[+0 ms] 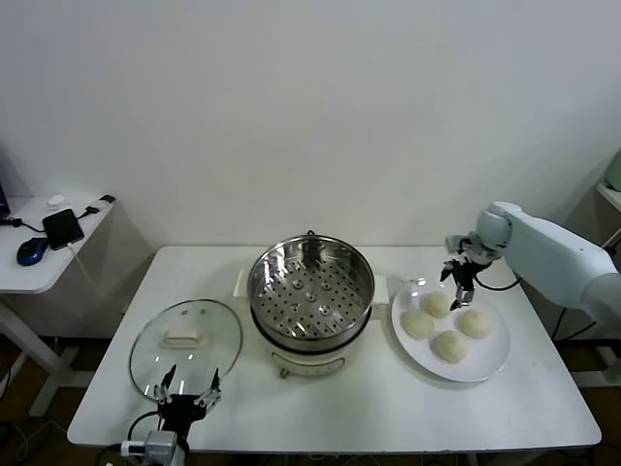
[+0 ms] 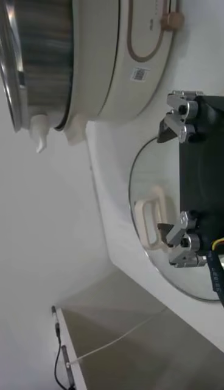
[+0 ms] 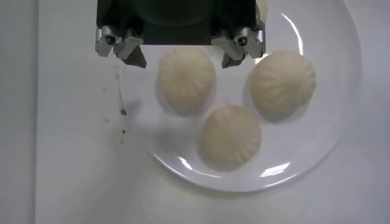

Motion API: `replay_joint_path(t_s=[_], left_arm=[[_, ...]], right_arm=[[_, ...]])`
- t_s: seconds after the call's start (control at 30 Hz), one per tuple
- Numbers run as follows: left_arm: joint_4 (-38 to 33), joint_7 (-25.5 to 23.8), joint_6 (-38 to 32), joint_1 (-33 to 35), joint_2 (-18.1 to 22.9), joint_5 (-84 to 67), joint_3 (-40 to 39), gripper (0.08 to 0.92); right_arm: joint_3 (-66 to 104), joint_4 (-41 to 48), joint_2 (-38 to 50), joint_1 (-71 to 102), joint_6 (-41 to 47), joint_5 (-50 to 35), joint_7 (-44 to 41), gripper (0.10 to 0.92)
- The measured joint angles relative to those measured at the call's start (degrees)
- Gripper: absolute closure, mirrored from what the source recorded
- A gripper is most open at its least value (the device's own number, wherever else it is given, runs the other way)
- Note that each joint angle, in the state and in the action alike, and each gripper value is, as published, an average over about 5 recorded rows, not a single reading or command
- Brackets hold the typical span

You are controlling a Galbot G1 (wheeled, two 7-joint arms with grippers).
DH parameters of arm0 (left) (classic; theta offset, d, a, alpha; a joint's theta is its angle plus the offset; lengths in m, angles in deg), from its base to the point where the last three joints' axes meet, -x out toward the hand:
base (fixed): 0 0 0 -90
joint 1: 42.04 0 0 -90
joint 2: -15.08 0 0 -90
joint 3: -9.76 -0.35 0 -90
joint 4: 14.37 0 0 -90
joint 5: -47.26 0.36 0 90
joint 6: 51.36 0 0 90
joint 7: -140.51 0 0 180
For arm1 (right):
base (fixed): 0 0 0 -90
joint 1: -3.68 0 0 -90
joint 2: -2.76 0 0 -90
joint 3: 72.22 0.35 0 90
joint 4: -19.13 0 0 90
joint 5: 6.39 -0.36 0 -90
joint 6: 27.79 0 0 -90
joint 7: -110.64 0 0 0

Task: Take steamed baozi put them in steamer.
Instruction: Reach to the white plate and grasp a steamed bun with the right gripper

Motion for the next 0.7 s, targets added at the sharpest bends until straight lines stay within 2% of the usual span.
replay_joint_path(t_s=[0.33, 0.53, 0.7], left_arm=[[0.6, 0.2, 0.0, -0.1, 0.0, 0.0, 0.0, 0.177], [0.6, 0.2, 0.0, -0.3, 0.0, 0.0, -0.1, 0.177], [0.4, 0.3, 0.1, -0.4, 0.0, 0.0, 0.0, 0.177]], right_arm=[[1.7, 3.6, -2.4, 2.4, -0.1, 1.5, 1.0, 0.206], [3.1, 4.5, -3.0, 3.2, -0.2, 2.0, 1.6, 0.295], [3.9, 3.9, -2.7, 3.3, -0.3, 1.8, 1.7, 0.32]])
